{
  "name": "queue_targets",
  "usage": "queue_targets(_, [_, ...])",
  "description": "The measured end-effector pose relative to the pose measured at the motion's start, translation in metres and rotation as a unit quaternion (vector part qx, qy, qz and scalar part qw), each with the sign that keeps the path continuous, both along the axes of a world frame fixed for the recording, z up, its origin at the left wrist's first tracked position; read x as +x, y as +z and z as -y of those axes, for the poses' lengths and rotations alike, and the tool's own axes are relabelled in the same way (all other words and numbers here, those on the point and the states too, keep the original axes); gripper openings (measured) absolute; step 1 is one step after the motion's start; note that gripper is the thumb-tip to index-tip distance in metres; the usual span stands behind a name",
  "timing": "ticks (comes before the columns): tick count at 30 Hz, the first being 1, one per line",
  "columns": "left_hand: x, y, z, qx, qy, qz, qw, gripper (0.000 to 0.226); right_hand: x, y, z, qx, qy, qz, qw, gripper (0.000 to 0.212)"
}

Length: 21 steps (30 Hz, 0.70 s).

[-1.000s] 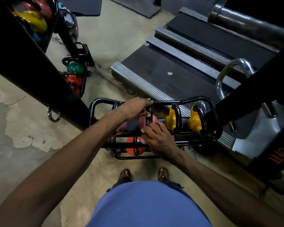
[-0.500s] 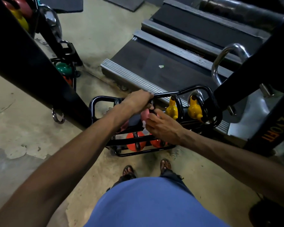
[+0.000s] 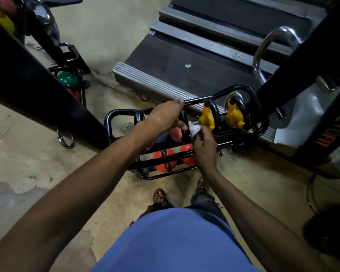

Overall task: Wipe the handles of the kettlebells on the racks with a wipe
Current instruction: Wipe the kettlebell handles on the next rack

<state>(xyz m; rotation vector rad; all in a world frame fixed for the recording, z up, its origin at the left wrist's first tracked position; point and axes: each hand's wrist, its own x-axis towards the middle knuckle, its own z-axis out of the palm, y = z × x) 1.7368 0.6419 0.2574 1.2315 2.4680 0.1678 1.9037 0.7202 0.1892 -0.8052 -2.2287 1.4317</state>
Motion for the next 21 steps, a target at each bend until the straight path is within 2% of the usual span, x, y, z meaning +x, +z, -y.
queue_targets(5, [0.001, 0.001, 0.000, -0.004, -0.001, 0.000, 1.000, 0.088, -0.030, 0.011, -0.025, -0.163, 0.126, 0.041, 0.978, 0.026])
queue_targets(8, [0.002, 0.004, 0.003, -0.003, -0.004, 0.001, 1.000, 0.085, -0.026, 0.021, -0.033, -0.182, 0.168, 0.047, 0.968, 0.028])
queue_targets(11, [0.006, 0.005, 0.002, -0.003, -0.006, 0.010, 1.000, 0.088, -0.012, 0.014, -0.033, -0.206, 0.156, 0.032, 0.966, 0.021])
queue_targets(17, [0.009, 0.007, 0.004, -0.004, -0.001, 0.016, 1.000, 0.095, 0.003, 0.021, -0.060, -0.137, 0.124, -0.019, 0.983, 0.010])
queue_targets(19, [0.012, 0.010, 0.004, -0.012, -0.014, -0.003, 1.000, 0.095, -0.004, 0.035, -0.086, -0.061, 0.123, -0.026, 0.990, 0.012])
queue_targets(21, [0.021, 0.013, -0.001, -0.002, -0.025, -0.048, 0.999, 0.088, -0.020, 0.045, -0.119, 0.075, 0.098, -0.032, 0.992, 0.013])
